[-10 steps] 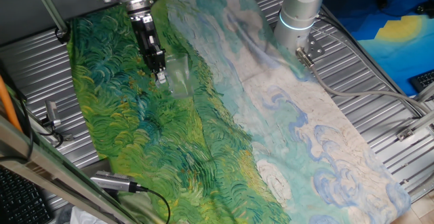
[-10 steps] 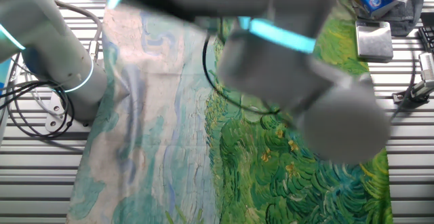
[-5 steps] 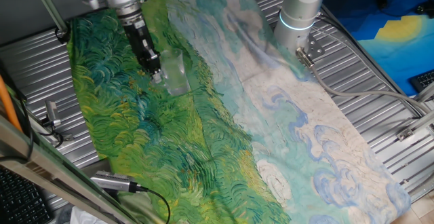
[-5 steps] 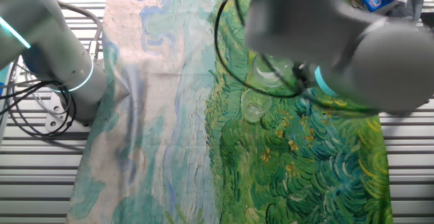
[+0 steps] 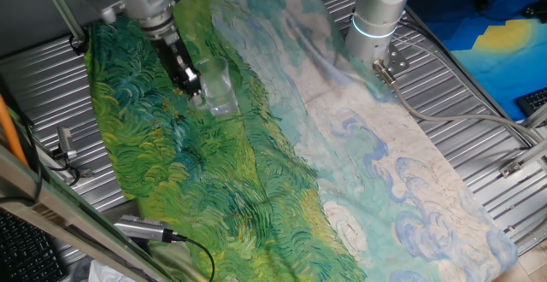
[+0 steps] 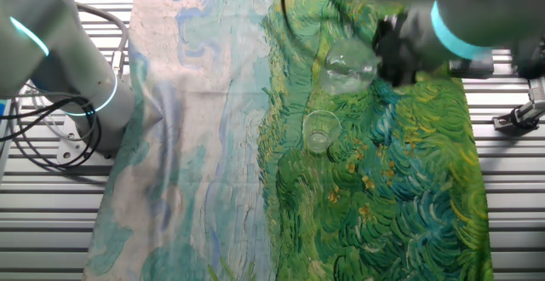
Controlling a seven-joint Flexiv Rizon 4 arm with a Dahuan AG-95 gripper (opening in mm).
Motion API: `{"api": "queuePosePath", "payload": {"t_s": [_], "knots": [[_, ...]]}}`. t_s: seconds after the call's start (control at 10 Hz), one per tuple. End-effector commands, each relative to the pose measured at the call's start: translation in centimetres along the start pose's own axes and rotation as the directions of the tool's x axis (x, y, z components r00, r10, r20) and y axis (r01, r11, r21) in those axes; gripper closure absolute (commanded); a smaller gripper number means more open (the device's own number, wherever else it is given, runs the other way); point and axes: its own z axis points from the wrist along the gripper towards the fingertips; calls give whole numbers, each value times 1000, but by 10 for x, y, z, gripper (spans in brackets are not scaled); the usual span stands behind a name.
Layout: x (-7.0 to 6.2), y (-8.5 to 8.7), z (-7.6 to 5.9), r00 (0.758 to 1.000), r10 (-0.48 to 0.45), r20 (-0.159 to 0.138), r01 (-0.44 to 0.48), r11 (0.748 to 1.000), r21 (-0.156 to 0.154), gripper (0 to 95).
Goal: Pour the water from one cup into another empty cup
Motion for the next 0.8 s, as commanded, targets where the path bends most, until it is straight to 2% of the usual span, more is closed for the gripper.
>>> {"api": "queuePosePath", "payload": {"t_s": [0.1, 0.3, 0.5, 0.6, 0.8], "knots": [[-14, 35, -3, 1000, 18, -25, -16, 998, 67, 950], [-11, 54, -2, 999, 36, -24, -34, 997, 73, 950], [-7, 63, -2, 999, 43, -19, -41, 996, 76, 950], [1, 73, -5, 999, 36, -25, -33, 996, 83, 950], [8, 77, -5, 999, 33, -23, -31, 996, 78, 950]]}}
